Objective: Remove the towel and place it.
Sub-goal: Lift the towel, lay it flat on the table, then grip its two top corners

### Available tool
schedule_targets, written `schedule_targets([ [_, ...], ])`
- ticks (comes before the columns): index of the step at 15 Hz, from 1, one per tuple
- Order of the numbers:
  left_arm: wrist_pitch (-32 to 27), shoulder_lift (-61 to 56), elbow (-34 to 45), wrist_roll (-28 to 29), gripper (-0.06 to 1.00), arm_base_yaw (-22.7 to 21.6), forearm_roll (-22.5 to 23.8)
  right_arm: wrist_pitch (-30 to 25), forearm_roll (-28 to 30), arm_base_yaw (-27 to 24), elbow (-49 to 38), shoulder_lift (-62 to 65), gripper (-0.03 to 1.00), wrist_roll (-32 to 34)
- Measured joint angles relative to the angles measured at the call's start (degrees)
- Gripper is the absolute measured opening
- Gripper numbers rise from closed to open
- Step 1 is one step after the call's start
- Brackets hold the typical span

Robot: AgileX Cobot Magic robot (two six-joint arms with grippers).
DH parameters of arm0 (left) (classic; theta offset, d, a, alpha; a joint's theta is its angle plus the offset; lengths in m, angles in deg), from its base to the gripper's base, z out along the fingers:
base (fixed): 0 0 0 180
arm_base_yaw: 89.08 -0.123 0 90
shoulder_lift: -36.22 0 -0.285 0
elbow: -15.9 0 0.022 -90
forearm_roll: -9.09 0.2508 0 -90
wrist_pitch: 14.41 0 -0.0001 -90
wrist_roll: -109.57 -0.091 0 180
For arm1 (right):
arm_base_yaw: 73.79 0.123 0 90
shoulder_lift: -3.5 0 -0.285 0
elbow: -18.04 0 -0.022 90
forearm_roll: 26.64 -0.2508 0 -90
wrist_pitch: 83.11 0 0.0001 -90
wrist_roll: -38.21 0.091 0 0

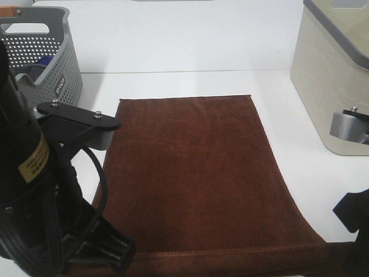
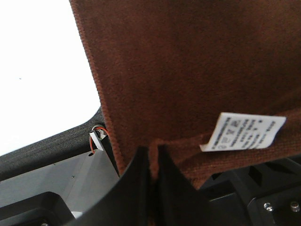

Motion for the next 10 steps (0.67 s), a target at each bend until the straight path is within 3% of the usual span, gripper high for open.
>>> schedule_targets([
  [1,-0.8,0.0,0.1,0.1,0.08,0.0,-0.1,0.0,0.6,0.0,0.0,0.0,0.05,0.0],
  [3,-2.6,-0.1,0.3,0.2,0.36,0.0,-0.5,0.0,1.6,-0.1,0.0,0.1,0.23,0.0],
  [4,-2.6,-0.1,0.3,0.2,0.36,0.0,-0.5,0.0,1.6,-0.1,0.0,0.1,0.23,0.0],
  [5,-3.2,-0.1,0.4,-0.5,0.61,0.0,-0.5,-0.2,2.2,-0.1,0.0,0.1,0.43,0.0],
  [6,-3.3,-0.1,0.5,-0.6,0.7,0.0,-0.5,-0.5,2.4,-0.1,0.0,0.1,0.55,-0.1],
  [8,-3.3,-0.2,0.5,-0.7,0.74,0.0,-0.5,-1.1,2.5,-0.1,0.0,0.1,0.7,-0.7],
  [10,-3.4,-0.2,0.5,-0.7,0.75,0.0,0.6,-1.0,2.9,-0.1,0.0,0.3,0.73,-1.1],
])
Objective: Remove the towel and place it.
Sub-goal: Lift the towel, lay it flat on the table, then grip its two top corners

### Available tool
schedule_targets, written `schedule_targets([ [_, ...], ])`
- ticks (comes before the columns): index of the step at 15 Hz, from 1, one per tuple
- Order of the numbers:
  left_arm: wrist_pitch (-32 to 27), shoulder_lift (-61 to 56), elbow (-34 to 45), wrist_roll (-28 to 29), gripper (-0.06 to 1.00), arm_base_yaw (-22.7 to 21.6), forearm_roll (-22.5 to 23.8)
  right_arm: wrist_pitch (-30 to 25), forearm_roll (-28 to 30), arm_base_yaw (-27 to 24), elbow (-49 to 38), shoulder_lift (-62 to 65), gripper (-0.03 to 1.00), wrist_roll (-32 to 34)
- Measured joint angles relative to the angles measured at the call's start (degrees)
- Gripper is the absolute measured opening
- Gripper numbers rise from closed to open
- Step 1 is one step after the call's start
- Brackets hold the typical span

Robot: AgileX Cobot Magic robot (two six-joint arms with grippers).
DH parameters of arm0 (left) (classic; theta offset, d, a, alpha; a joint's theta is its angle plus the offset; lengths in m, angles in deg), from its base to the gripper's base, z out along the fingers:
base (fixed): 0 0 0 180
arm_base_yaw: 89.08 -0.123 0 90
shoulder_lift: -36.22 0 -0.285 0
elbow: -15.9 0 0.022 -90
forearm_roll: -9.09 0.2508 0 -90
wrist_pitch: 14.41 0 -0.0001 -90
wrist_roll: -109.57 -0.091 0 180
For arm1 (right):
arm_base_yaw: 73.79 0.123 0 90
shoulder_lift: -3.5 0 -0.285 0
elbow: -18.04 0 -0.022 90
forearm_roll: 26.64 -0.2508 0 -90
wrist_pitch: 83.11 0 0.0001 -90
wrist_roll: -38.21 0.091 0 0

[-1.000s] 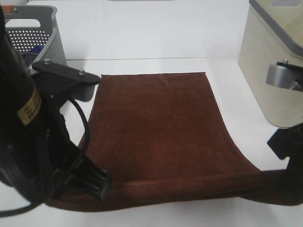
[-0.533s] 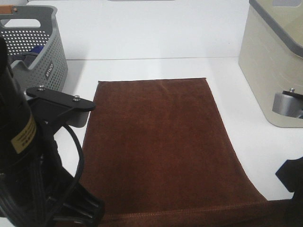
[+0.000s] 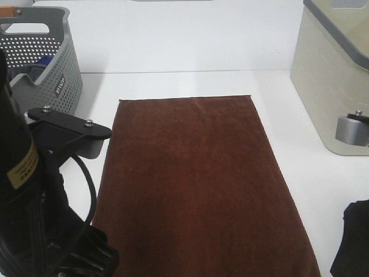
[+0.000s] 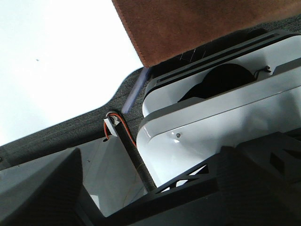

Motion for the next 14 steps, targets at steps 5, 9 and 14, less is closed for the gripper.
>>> schedule_targets([
  [5,5.2,0.0,-0.1,0.1,0.74,-0.1,7.2,1.8,6.6,0.0,8.4,-0.6,0.69,-0.2],
  [9,11.4,0.0,-3.6,0.1,0.73,-8.1,9.2,5.2,7.6,0.0,19.8,-7.8,0.62,-0.2],
  [14,24.4,2.2,-12.4,-6.1,0.73,-23.8,9.3,7.1,7.8,0.0,37.7,-25.2,0.61,-0.2],
])
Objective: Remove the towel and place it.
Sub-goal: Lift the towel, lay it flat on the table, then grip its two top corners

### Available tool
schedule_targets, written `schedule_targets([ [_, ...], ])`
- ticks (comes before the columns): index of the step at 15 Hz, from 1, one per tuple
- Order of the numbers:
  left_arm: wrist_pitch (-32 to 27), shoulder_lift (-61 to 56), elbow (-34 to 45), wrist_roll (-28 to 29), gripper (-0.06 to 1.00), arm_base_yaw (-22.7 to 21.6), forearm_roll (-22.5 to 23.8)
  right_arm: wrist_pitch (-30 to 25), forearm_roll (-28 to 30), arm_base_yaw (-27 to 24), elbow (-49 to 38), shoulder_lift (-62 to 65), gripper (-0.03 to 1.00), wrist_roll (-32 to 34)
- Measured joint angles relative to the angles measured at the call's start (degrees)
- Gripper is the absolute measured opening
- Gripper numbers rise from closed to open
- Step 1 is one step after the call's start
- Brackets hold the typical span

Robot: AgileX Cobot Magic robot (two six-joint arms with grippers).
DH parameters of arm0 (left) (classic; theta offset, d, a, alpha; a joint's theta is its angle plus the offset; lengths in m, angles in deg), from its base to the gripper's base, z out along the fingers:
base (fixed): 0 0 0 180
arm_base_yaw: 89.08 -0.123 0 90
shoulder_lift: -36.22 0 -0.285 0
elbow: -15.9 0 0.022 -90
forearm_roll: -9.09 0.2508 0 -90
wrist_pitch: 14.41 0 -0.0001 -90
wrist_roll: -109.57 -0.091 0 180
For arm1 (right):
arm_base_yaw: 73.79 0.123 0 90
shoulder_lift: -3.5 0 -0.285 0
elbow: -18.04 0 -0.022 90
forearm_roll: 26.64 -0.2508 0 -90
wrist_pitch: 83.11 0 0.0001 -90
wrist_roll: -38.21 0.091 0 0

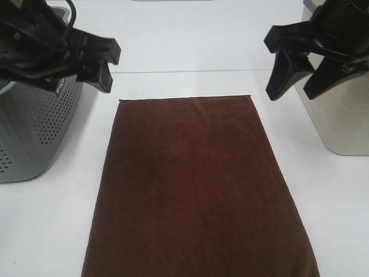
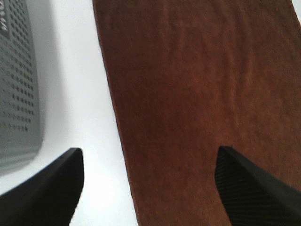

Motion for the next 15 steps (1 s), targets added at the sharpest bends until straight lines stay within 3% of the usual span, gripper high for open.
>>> schedule_targets([
  [5,-0.6,15.2,-16.0,-6.4,0.73,-6.7,-1.1,1.3,5.8,-0.1,17.9,-18.8,0.54,1.3],
  [7,-4.2,23.5,-24.6,-8.3,0.73,-8.2,-1.5,1.3,8.5,-0.1,24.3,-25.9,0.54,2.3],
  [12,-13.8,43.1,-49.0,-12.3,0.68,-8.7,-1.5,1.1,10.1,-0.9,41.0,-43.0,0.54,3.0],
  [15,-15.4,50.4,-57.5,-12.8,0.68,-8.7,-1.6,1.1,10.1,-2.5,46.9,-48.7,0.54,2.9],
])
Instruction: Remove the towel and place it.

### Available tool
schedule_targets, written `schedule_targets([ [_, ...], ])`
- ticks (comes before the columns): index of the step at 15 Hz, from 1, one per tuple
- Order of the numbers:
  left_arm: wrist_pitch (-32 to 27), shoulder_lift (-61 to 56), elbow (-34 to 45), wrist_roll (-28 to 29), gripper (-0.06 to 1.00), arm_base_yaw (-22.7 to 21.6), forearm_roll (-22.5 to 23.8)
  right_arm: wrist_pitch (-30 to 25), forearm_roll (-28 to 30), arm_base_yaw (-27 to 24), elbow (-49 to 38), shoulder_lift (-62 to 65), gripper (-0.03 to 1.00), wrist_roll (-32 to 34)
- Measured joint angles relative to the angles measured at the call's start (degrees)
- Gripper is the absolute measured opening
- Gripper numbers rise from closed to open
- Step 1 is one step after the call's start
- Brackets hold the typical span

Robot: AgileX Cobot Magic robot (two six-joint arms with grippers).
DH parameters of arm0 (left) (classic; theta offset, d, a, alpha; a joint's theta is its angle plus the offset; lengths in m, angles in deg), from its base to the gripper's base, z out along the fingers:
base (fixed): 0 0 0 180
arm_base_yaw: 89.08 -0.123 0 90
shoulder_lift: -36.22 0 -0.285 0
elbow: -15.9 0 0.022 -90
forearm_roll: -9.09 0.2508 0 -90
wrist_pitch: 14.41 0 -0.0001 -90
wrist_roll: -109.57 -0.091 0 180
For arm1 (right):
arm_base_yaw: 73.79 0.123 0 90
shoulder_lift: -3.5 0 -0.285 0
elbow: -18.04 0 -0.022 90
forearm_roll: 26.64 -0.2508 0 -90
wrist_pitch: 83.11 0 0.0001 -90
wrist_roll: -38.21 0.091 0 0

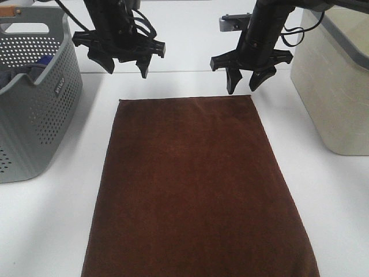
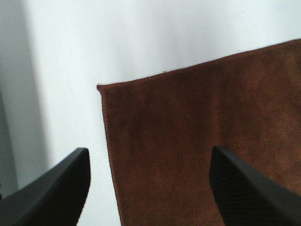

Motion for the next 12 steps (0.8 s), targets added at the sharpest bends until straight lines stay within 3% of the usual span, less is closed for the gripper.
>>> schedule_targets([
  [9,3.2,5.0,-1.9,-0.4,0.68,-2.5,0.0,4.2,-0.6,-3.3,4.2,-7.7,0.53,-1.5],
  [11,3.2,5.0,-1.9,-0.6,0.68,-2.4,-0.1,4.5,0.0,-3.3,4.2,-9.1,0.46,-1.5],
  [12,3.2,5.0,-1.9,-0.6,0.68,-2.4,-0.1,4.7,0.0,-3.3,4.2,-9.2,0.36,-1.5],
])
